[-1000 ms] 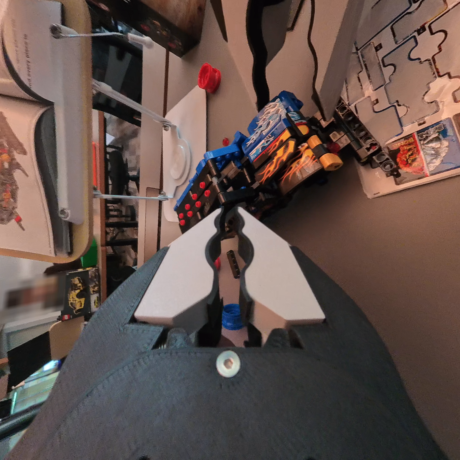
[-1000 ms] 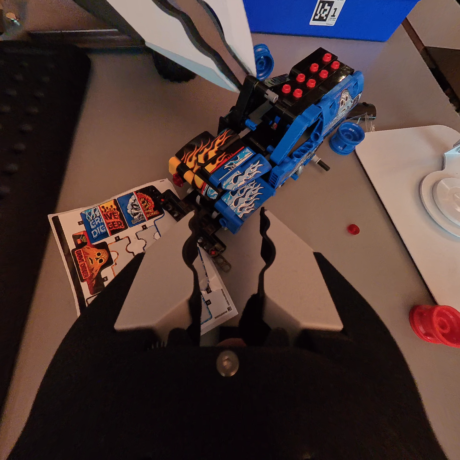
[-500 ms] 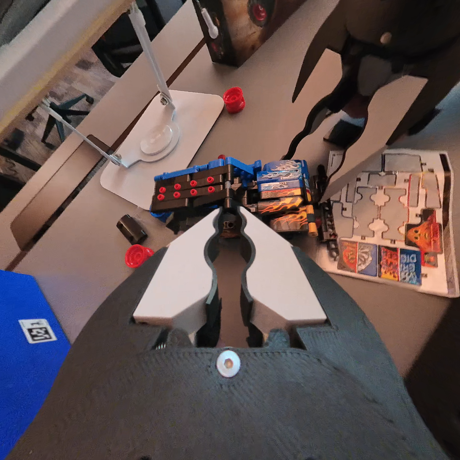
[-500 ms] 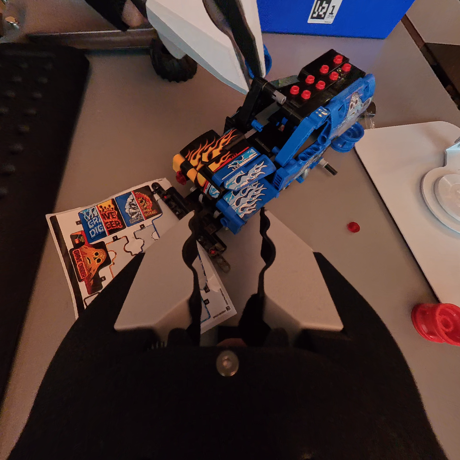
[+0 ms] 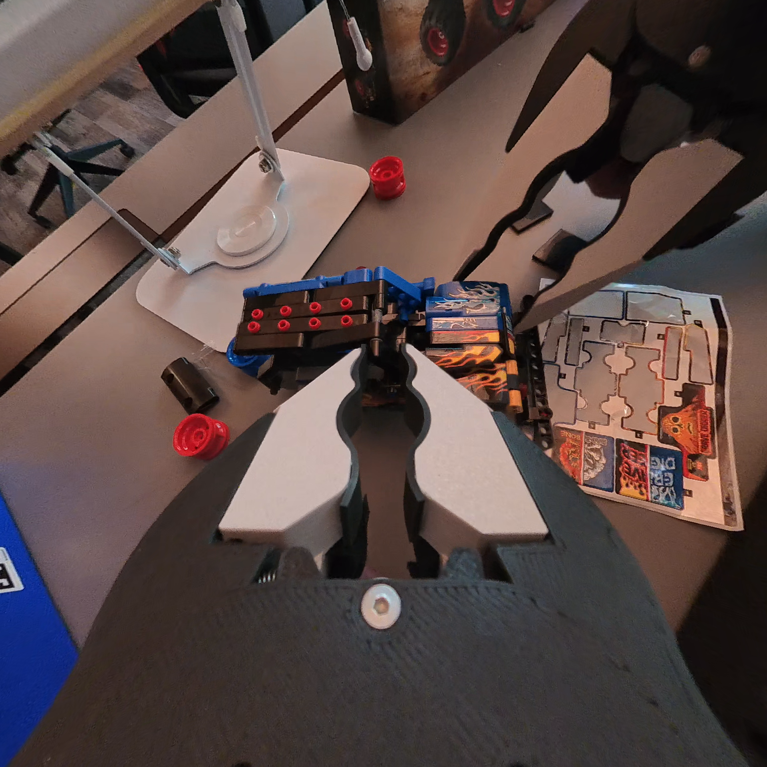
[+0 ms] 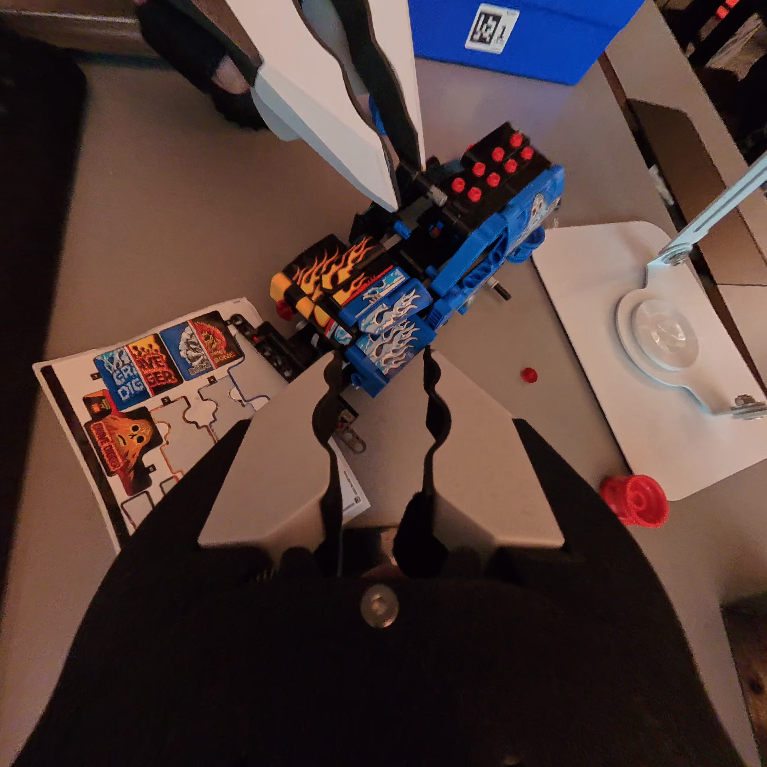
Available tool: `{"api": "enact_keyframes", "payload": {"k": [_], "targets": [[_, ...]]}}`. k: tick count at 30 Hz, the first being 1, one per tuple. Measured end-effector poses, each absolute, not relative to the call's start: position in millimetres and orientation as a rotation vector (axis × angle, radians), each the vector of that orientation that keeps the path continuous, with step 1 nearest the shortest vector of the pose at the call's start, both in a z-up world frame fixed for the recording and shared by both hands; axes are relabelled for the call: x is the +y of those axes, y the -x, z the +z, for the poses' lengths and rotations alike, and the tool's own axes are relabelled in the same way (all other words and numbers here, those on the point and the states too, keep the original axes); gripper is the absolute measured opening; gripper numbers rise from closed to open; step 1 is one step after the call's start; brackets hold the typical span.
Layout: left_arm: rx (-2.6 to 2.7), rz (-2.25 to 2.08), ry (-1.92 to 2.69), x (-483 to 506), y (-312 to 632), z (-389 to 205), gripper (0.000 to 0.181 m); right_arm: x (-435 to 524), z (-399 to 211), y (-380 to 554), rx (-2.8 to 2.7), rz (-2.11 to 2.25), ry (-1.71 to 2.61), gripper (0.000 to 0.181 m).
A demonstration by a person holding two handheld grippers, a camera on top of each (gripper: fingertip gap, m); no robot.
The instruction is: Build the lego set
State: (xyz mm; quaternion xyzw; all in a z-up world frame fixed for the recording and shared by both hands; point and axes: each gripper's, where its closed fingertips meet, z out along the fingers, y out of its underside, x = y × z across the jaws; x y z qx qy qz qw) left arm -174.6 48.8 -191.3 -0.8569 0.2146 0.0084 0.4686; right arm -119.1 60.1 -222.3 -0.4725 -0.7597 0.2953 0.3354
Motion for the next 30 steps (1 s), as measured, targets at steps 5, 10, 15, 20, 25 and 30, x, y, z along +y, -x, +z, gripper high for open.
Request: {"api": "enact_keyframes", "payload": {"k": [5, 10, 15, 20, 25, 30], "targets": [[0.530, -0.086, 2.140, 48, 176, -190, 0.011, 54, -217, 119, -1.997, 0.728, 1.162, 0.034], [0.503, -0.274, 2.159, 45, 172, -189, 0.009, 39, -204, 126, -1.949, 0.796, 1.088, 0.030], [0.468, -0.351, 2.166, 46, 173, -188, 0.009, 29, -210, 129, -1.969, 0.773, 1.043, 0.029], [0.396, -0.512, 2.156, 44, 173, -183, 0.008, 28, -210, 128, -1.964, 0.805, 1.053, 0.024], [0.350, -0.673, 2.163, 42, 176, -180, 0.008, 28, -209, 128, -1.959, 0.812, 1.048, 0.020], [0.350, -0.780, 2.187, 40, 178, -178, 0.008, 27, -209, 129, -1.955, 0.811, 1.040, 0.020]]}}
